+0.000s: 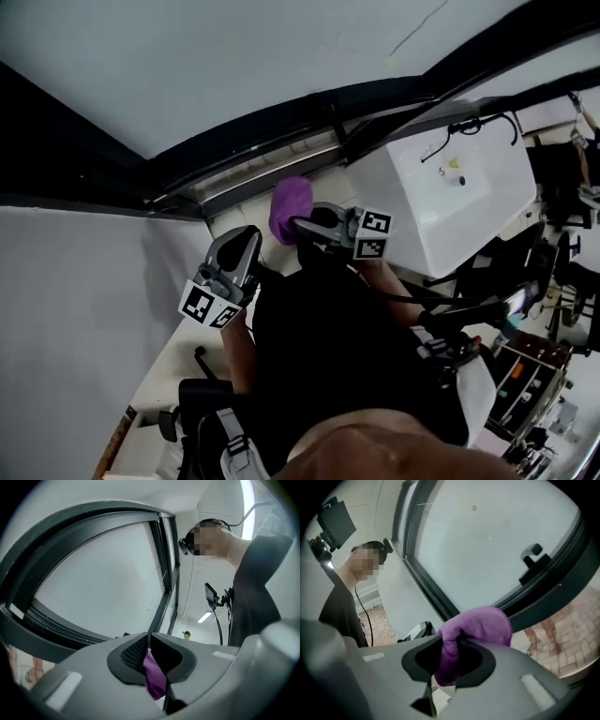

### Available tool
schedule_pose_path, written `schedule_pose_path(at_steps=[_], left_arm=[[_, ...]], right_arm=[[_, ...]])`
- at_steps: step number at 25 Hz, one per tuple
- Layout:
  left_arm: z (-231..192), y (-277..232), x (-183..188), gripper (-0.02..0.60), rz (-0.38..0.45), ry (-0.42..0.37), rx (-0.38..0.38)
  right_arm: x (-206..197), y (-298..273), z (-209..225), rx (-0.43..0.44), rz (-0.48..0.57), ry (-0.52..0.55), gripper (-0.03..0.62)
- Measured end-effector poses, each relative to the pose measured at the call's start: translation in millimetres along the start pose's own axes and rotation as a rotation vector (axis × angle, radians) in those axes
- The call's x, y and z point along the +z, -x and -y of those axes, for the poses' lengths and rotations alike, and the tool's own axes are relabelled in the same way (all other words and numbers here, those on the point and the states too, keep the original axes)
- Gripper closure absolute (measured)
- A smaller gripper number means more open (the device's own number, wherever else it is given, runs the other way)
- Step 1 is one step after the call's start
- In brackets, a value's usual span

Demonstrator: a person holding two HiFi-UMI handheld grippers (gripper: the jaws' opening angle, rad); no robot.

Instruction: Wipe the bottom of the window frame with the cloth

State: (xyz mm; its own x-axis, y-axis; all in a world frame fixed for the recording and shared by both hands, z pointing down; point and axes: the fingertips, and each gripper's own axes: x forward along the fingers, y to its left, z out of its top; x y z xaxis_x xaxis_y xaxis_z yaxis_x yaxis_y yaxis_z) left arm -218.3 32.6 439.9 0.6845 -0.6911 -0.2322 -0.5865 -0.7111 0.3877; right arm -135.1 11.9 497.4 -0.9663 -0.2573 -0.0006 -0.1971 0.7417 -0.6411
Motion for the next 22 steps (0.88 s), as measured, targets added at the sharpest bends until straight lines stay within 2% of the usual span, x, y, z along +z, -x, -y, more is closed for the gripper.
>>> schedule_pose_path(at_steps=[3,7,12,14,17,22], left_arm=[[-5,23,5,0.577,0.034,0.014,0.002],[2,24,4,0.577,0.055,0.016,0.027],[17,11,13,0.58,0.072,-0.061,0.1],[22,5,17,0.58,0.108,-0.072,0.14],[37,-8,16,0.58,0.175,-0.053,0.177],[63,-53,-14,0.58,0.186,0.006,0.192]], right_arm=[[2,-17,-26,0.03,0.007,0.04,0.531],[7,-11,-31,0.053,-0.009,0.037,0.531],[21,-6,-37,0.186,-0.022,0.049,0.531],[27,2,-37,0.23,-0.019,0.057,0.531],[39,22,-37,0.29,-0.015,0.088,0.531],[51,77,-11,0.329,0.016,0.104,0.531]])
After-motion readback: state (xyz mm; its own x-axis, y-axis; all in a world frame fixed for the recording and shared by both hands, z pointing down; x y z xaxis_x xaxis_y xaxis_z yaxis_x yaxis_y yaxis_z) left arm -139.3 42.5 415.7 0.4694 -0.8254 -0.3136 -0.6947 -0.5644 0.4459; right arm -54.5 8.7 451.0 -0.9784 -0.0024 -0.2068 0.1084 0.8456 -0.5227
